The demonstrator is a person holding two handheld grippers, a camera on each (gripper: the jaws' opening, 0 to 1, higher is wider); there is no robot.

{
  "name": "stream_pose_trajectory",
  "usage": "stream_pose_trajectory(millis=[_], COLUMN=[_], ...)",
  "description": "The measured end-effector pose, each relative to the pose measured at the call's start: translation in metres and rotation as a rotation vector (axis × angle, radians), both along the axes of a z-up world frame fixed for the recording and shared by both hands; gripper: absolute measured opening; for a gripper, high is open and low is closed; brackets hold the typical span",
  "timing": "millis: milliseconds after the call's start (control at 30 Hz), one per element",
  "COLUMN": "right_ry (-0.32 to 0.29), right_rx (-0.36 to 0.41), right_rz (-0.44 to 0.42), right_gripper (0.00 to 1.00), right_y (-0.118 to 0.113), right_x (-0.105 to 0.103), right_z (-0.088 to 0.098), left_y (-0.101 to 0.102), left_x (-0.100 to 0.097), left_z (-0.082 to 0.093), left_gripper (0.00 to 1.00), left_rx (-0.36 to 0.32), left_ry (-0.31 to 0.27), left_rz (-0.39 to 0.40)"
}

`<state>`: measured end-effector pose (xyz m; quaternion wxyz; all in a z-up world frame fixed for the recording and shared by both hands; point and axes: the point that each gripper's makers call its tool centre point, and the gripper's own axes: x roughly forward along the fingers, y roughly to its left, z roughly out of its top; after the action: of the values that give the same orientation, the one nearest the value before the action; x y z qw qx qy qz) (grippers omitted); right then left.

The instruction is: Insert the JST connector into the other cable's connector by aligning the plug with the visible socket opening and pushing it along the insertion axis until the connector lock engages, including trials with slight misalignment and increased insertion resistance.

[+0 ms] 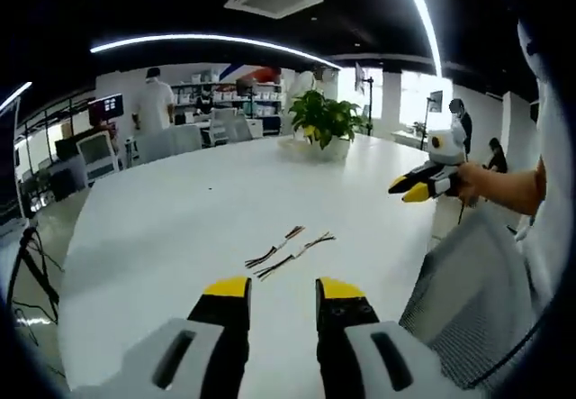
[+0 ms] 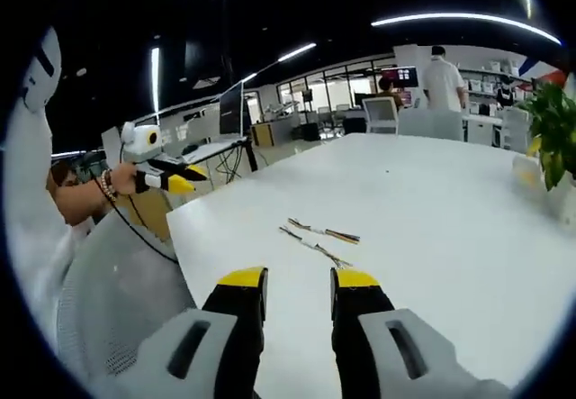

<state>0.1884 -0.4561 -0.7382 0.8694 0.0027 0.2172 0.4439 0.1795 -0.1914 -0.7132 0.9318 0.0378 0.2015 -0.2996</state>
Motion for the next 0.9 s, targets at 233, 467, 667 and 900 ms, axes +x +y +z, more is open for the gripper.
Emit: stream_pose_trajectory(millis=[233,467,667,900], right_ry=[0.087,0.093,0.106,0.105], right_rx=[0.016,-0.025,-0.060,-0.057], right_rz=[0.014,0.065,0.091,0.077], right_gripper=[0.27,0.27,0.27,0.26], right_y=[0.007,0.016,0.019,0.011], right_x=[-0.015,-0.031,-0.046,-0.055], right_z=[-0.024,-0.030,-0.038,-0.039], left_y=[0.024,0.037,0.034,0.029], left_x=[-0.025,-0.045,-0.058,-0.059], left_z=[-0.021,-0.033,-0.047,-0.041], left_gripper=[0.22,0.22,0.22,0.20], left_rx=[0.076,0.059,0.037,-0.063], left_ry=[0.053,0.080,0.109,0.077], left_rz=[0.067,0.126,0.155,0.232])
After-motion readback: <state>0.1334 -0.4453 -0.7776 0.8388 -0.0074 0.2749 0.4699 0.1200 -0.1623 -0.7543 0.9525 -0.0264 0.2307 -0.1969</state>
